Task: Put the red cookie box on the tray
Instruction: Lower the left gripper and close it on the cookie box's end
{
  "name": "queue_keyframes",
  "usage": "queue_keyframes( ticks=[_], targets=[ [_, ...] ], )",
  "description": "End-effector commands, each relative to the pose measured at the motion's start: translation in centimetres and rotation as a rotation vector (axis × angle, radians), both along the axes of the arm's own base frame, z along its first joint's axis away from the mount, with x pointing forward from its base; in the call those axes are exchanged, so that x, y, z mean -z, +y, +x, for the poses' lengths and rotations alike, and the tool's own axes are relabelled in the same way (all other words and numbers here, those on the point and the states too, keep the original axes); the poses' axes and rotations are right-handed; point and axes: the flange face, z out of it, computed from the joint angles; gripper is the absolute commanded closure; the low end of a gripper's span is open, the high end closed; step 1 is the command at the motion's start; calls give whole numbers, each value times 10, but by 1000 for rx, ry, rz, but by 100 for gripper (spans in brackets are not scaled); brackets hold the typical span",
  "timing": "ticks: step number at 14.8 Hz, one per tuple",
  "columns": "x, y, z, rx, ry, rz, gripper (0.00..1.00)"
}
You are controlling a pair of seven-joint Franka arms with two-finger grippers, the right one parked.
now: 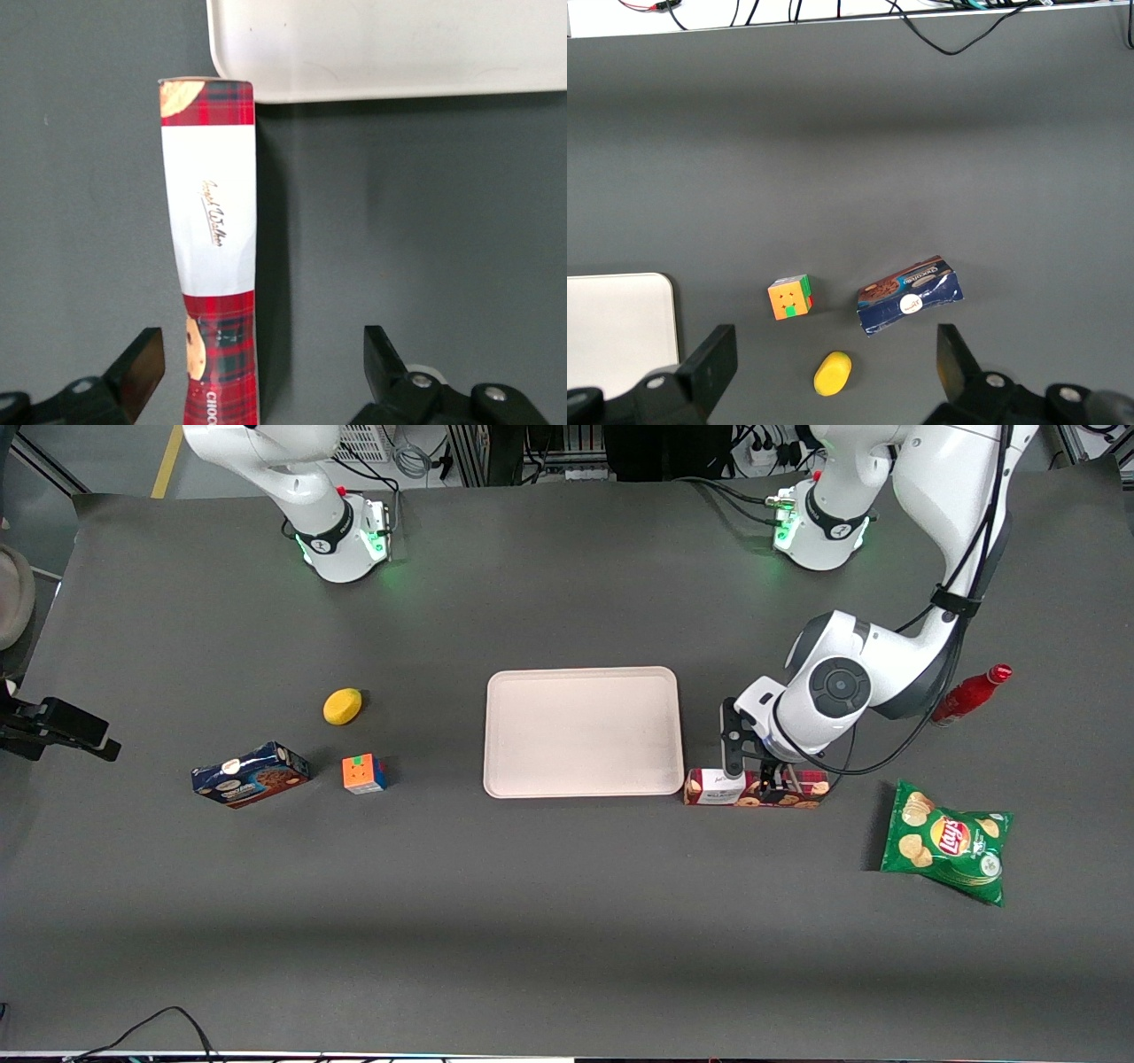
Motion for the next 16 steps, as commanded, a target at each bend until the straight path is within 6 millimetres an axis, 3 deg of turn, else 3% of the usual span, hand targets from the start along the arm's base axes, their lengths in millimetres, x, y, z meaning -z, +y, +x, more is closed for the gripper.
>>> queue_keyframes(
  ticks=[1,9,11,14,16],
  targets=[
    [3,-3,-1,4,-23,11,0],
    [34,4,3,-18,-25,-16,0],
    [37,4,5,-19,-24,-19,21],
    [42,4,6,-23,-18,-21,73],
    [40,8,9,-24,-22,-19,94]
  ],
)
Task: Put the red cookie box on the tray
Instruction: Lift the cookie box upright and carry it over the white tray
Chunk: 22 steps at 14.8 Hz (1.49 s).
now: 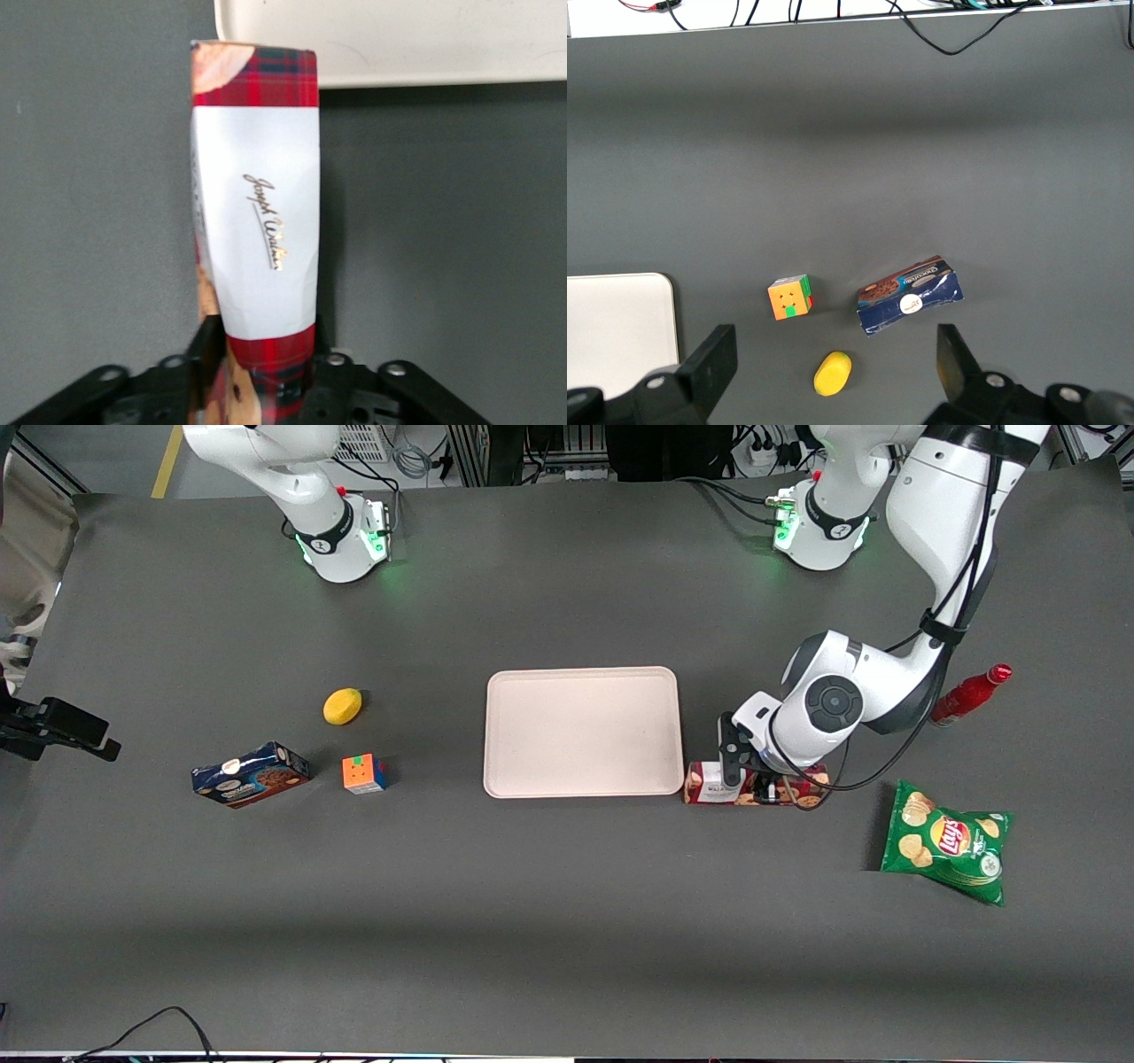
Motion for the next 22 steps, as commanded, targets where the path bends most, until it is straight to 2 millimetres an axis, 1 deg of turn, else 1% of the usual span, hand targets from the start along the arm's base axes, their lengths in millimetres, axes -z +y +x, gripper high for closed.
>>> queue_keyframes(
  ticks=[1,2,3,4,5,6,8,10,12,14,17,18,20,22],
  targets=[
    [-3,3,7,-10,-19,7,96],
    [-10,3,11,-6,-26,7,97],
    [-21,3,19,-11,-43,6,99],
    [-33,3,24,-12,-44,13,99],
    [-49,5,31,-21,-39,28,99],
    [-69,7,39,-31,-23,49,99],
    [-117,10,52,-60,34,89,99],
    [-166,12,55,-126,72,112,99],
    [-204,9,55,-149,70,113,99],
    [-235,12,54,-168,63,96,99],
    [-274,11,45,-188,13,69,99],
    [-285,8,40,-238,-1,70,100],
    [-294,-8,27,-407,19,51,100],
    [-300,-16,18,-555,50,32,100]
  ],
)
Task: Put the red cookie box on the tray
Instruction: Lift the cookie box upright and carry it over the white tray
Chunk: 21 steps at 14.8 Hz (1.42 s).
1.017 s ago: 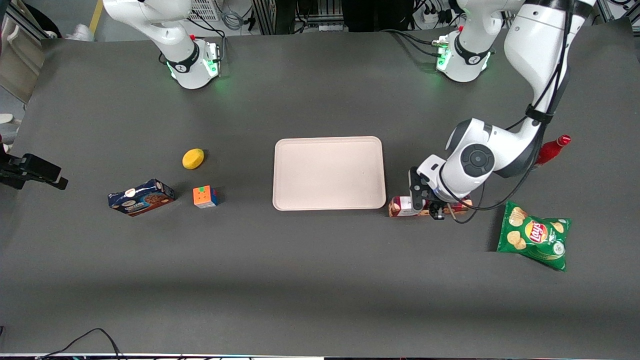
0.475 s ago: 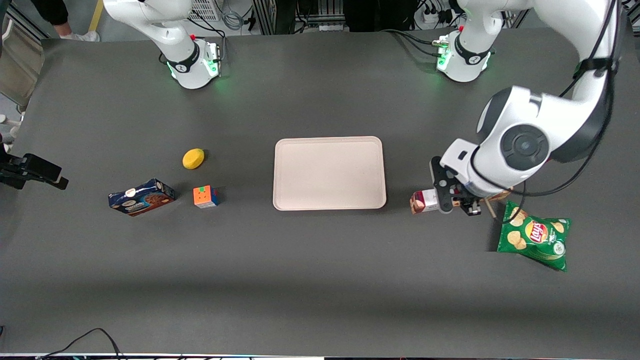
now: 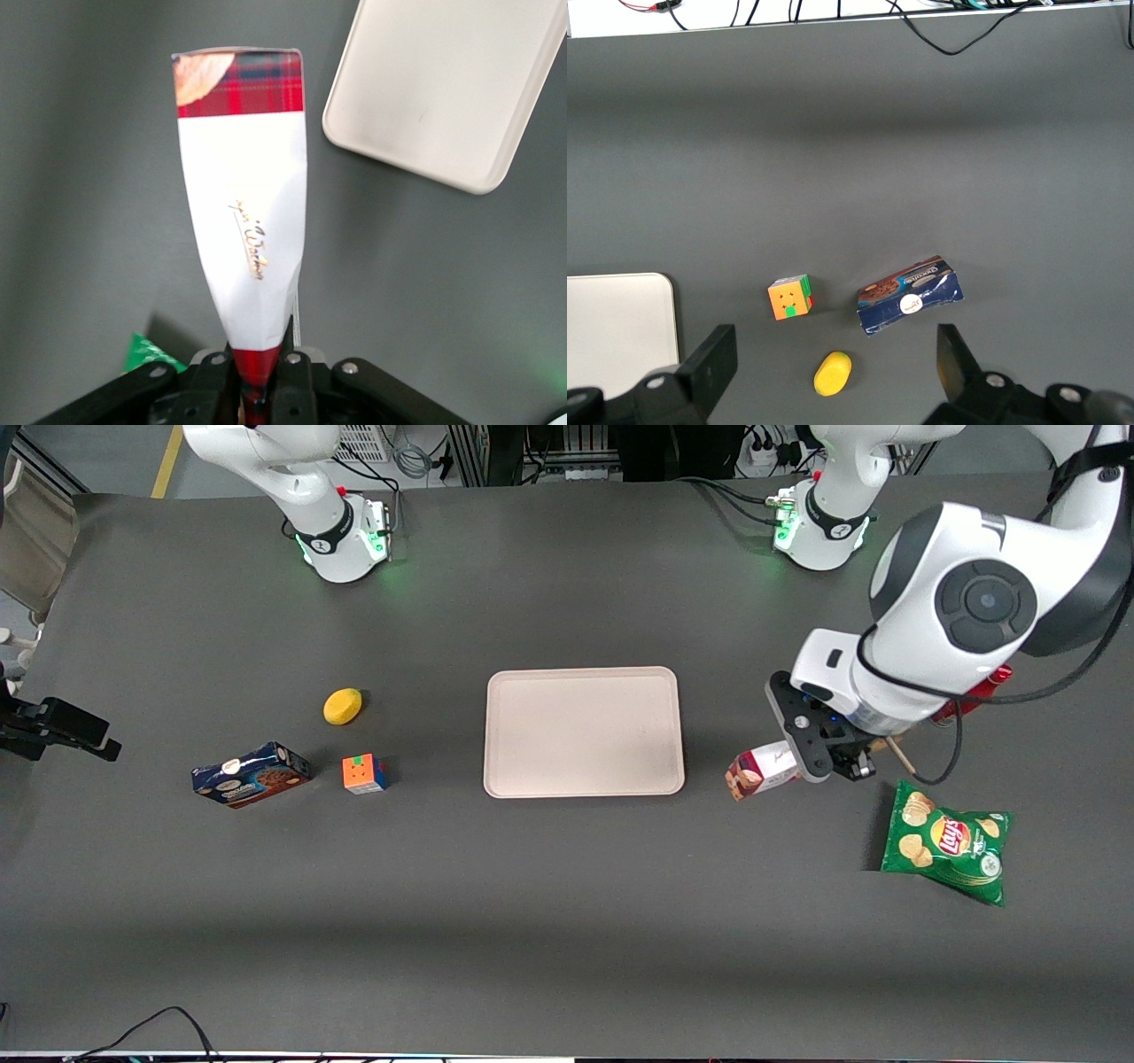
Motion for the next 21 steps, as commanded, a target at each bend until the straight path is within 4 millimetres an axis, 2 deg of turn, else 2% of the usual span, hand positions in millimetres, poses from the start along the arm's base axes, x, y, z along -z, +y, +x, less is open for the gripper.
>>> queue_keyframes(
  ticks=[1,5,8,9,11,13,15,21],
  targets=[
    [-19,-18,-23,-266,32,-15,100],
    [-21,-53,-48,-652,68,33,100],
    [-18,-104,-73,-909,69,45,100],
    [-11,-113,-78,-984,70,47,100],
    [7,-137,-94,-1083,64,35,100],
    [31,-154,-109,-1086,56,13,100],
    [63,-159,-120,-1106,38,-24,100],
    [136,-173,-135,-1228,68,-62,100]
  ],
)
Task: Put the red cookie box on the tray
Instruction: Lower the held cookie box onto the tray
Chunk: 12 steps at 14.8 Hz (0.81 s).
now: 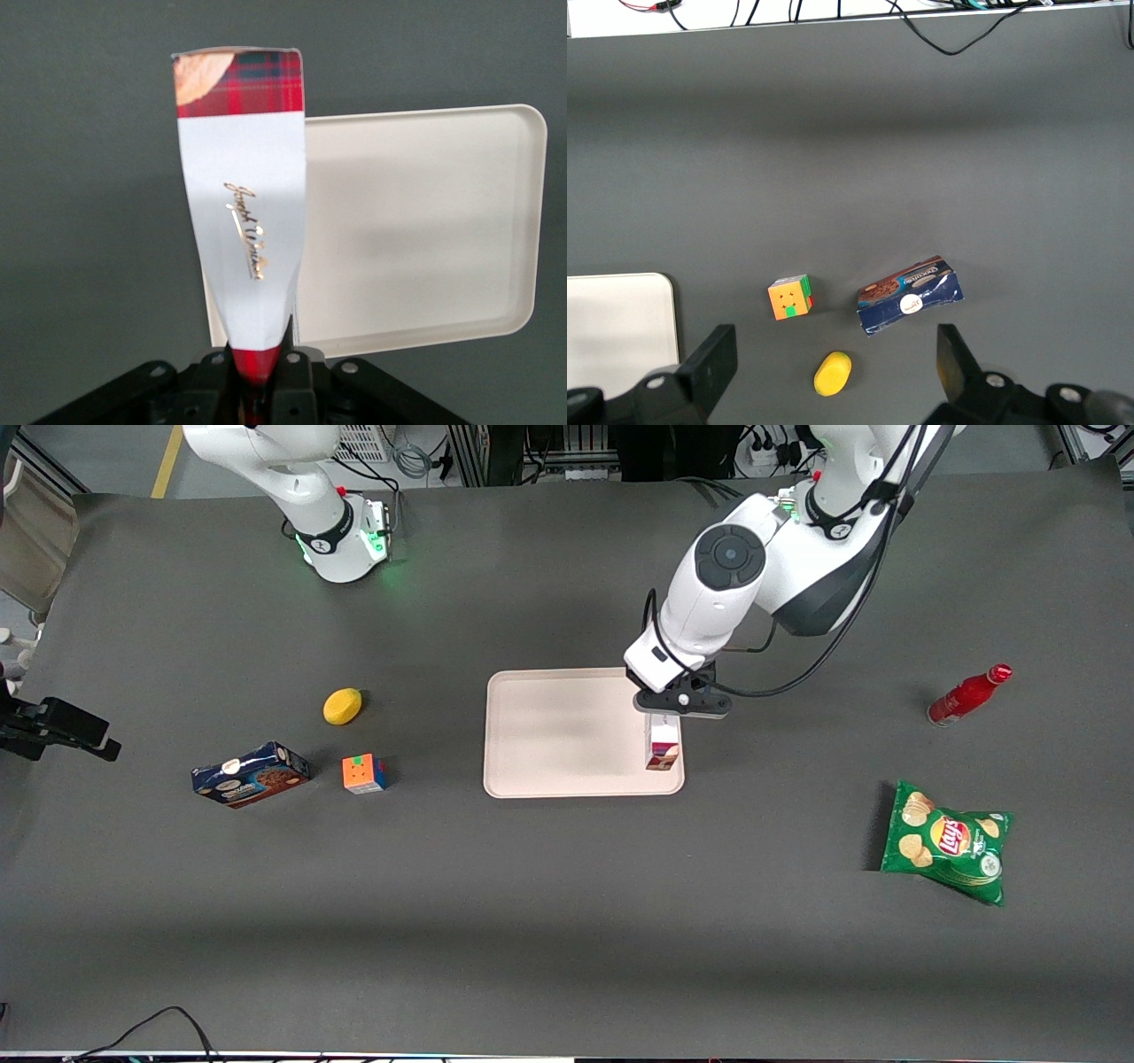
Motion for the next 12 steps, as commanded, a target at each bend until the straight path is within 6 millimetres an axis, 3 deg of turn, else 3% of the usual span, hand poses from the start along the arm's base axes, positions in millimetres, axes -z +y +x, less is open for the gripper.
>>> queue_keyframes(
  ticks=[1,6,12],
  targets=[
    [30,-12,-14,-58,-15,2,100],
    [79,-27,-23,-52,-28,72,100],
    [120,-33,-15,-84,-66,28,98]
  ],
)
